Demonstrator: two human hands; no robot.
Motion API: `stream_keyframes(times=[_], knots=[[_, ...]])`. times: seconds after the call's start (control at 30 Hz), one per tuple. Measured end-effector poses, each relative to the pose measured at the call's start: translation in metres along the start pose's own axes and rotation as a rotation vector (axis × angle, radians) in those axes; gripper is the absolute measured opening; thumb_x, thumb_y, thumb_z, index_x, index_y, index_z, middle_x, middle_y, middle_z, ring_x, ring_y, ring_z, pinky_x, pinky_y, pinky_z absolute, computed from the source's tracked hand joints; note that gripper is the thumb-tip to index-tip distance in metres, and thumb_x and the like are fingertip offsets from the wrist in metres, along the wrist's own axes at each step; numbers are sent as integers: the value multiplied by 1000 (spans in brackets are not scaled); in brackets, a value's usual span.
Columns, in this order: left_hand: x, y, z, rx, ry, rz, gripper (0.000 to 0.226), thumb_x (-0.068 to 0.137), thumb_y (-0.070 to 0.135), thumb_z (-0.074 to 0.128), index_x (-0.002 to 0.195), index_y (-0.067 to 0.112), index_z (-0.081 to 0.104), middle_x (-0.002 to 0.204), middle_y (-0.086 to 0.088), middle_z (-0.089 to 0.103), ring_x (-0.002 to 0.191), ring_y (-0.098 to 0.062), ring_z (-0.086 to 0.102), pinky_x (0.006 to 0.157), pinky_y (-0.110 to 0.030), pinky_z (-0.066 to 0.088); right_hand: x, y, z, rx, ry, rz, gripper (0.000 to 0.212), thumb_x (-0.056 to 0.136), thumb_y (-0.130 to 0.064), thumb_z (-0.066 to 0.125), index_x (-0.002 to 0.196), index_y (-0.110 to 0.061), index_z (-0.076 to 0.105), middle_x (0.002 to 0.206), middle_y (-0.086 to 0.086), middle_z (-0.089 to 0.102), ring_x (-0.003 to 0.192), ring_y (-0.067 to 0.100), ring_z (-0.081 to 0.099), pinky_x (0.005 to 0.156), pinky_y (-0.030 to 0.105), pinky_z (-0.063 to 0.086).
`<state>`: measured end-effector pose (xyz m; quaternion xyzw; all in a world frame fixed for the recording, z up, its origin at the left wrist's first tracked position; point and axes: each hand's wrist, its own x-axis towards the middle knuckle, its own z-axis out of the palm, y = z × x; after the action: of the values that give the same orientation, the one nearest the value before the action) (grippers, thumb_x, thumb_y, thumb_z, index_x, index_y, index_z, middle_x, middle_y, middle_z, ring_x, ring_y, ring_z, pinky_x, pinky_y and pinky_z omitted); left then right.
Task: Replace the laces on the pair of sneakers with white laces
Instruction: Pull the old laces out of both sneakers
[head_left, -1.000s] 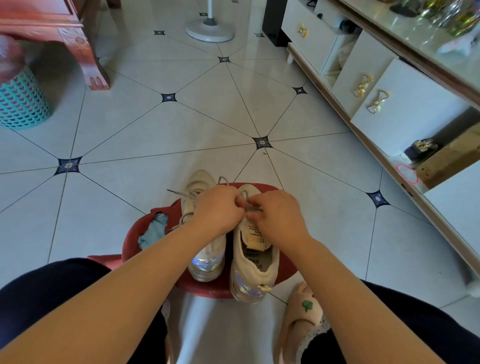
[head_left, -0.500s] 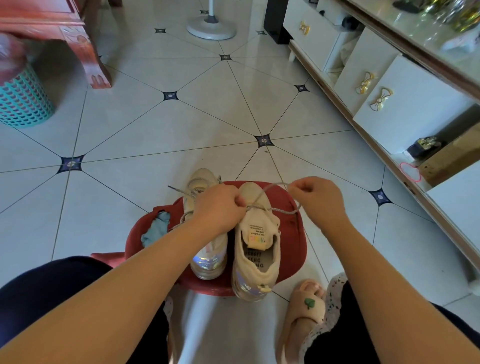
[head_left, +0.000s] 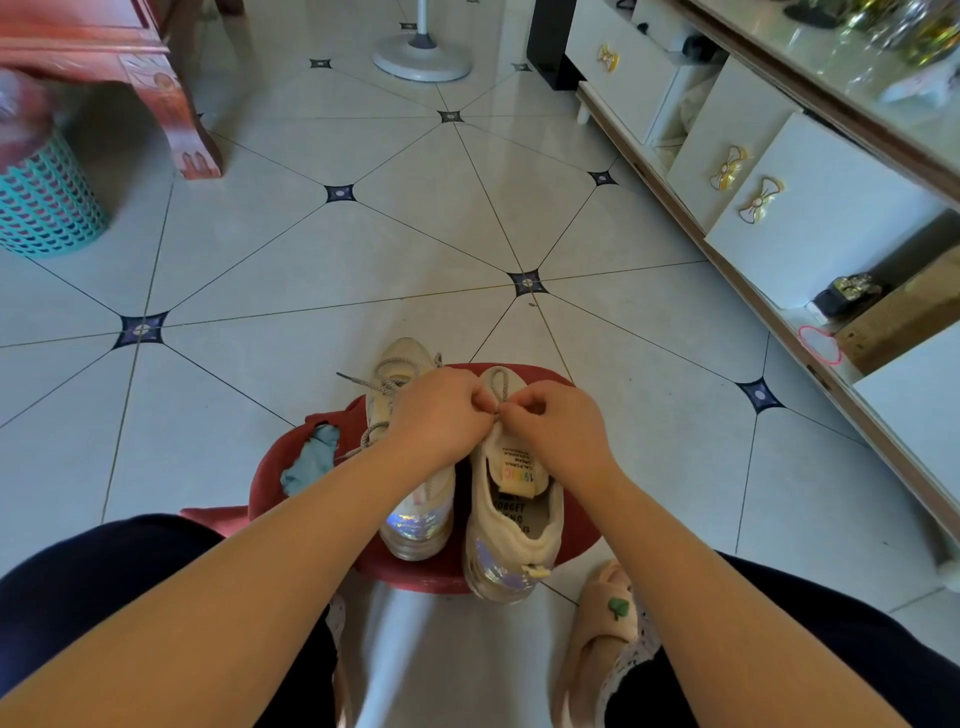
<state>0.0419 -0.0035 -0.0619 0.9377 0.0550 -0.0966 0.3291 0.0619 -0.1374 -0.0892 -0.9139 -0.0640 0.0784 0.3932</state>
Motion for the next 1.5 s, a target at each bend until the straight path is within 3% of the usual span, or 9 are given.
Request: stream_keyframes(times=[0.1,0.17,0.23,0.33,0.5,0.7,0.97,1.13,1.5], knots=[[1,-2,1,24,14,-9,10,81,21,60,87,19,68,93,8,66,92,-14,60,84,-37,49,7,5,-19,127,174,169,26,86,-22,55,65,-8,59,58,-2,47,56,12,41,56,27,34],[0,-3,1,35,10,-16,11,81,22,60,89,18,68,94,6,67,91,-15,61,84,-38,49,17,13,-53,312,459,305,30,86,-19,53,77,9,60,64,7,45,61,16,36,59,31,30],[0,-4,2,29,11,-20,11,83,22,60,89,18,68,94,5,67,91,-16,61,84,-38,49,20,15,-79,429,551,331,28,88,-18,51,85,8,60,68,7,53,63,15,42,61,29,31],[0,-1,2,14,8,-27,12,84,19,58,89,18,68,96,4,67,93,-17,60,86,-39,48,11,2,-63,477,213,226,8,91,-16,47,89,-13,54,80,1,71,73,11,63,70,26,44],[-3,4,1,34,0,-13,14,83,18,56,88,21,69,97,3,67,92,-19,60,85,-39,48,2,1,-11,-179,-93,-36,21,89,-35,55,104,-19,56,92,-7,59,83,8,52,60,16,35],[-2,1,1,37,-7,-16,15,82,17,56,88,22,68,95,4,67,92,-18,60,85,-39,48,5,3,-5,-343,-96,-146,21,84,-36,60,102,-26,65,93,-1,63,86,16,57,74,33,48],[-2,1,1,30,2,-14,12,82,18,57,86,20,68,95,6,67,92,-16,60,84,-39,49,4,3,-8,-642,8,-289,15,88,-26,51,75,-20,52,74,-4,43,76,20,48,65,32,33],[-3,-2,0,21,21,-38,12,82,18,58,88,17,69,95,6,67,90,-15,60,83,-38,49,18,22,-59,-517,352,55,14,88,-11,49,93,-8,61,95,13,55,86,32,52,69,39,38],[-2,4,0,26,-7,-14,15,80,14,56,82,22,68,94,3,67,89,-19,61,82,-40,50,3,-2,-6,-472,-76,-197,33,82,-34,61,116,-32,62,109,0,60,102,20,54,82,34,42]])
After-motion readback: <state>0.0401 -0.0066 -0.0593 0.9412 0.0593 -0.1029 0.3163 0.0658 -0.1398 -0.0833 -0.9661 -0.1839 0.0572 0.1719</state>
